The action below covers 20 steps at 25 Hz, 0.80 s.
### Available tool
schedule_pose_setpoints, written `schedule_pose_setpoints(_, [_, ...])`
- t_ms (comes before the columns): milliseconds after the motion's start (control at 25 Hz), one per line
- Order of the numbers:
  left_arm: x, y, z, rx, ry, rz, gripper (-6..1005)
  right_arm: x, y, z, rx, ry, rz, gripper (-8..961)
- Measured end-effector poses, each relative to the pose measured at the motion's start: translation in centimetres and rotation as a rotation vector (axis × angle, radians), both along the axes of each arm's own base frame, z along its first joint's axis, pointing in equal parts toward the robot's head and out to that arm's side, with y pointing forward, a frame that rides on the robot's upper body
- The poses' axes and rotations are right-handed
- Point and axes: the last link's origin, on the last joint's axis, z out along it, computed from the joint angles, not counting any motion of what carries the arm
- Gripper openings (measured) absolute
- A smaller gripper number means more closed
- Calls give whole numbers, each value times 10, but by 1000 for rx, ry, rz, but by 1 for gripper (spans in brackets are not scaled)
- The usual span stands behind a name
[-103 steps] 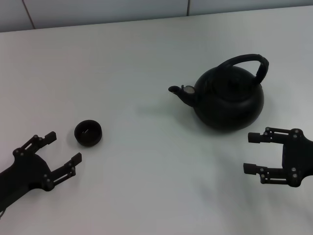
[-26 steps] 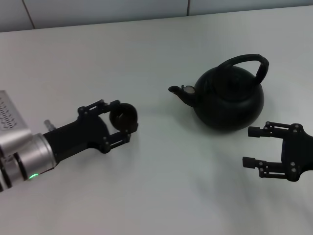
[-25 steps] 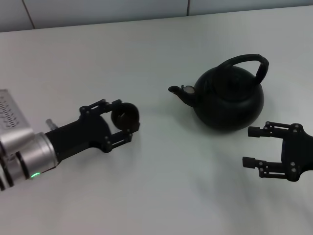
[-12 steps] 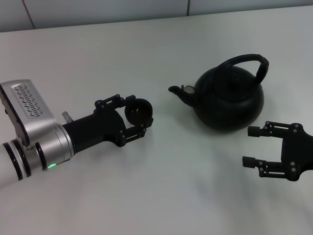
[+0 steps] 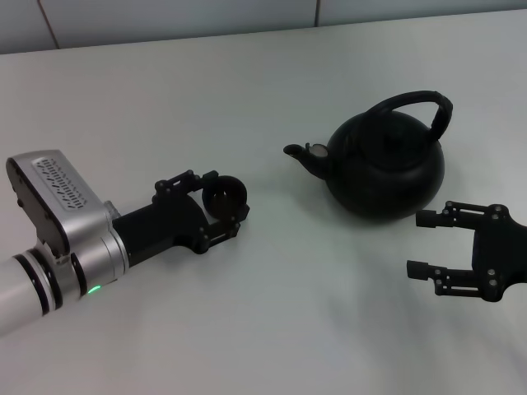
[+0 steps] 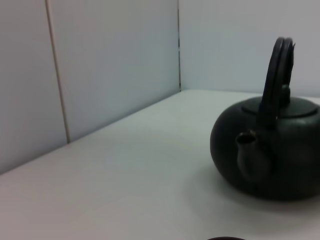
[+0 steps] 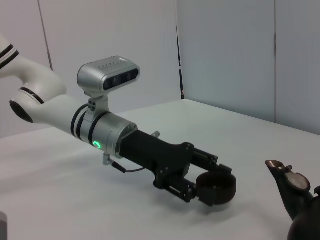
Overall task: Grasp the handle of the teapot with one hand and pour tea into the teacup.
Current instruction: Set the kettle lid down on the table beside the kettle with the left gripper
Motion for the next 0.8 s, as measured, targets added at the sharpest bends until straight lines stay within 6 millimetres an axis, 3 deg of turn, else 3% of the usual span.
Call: schedule_pose_setpoints(800, [-4,-5,-7,-13,18,34,688,0,0,0,-1,1,1,732])
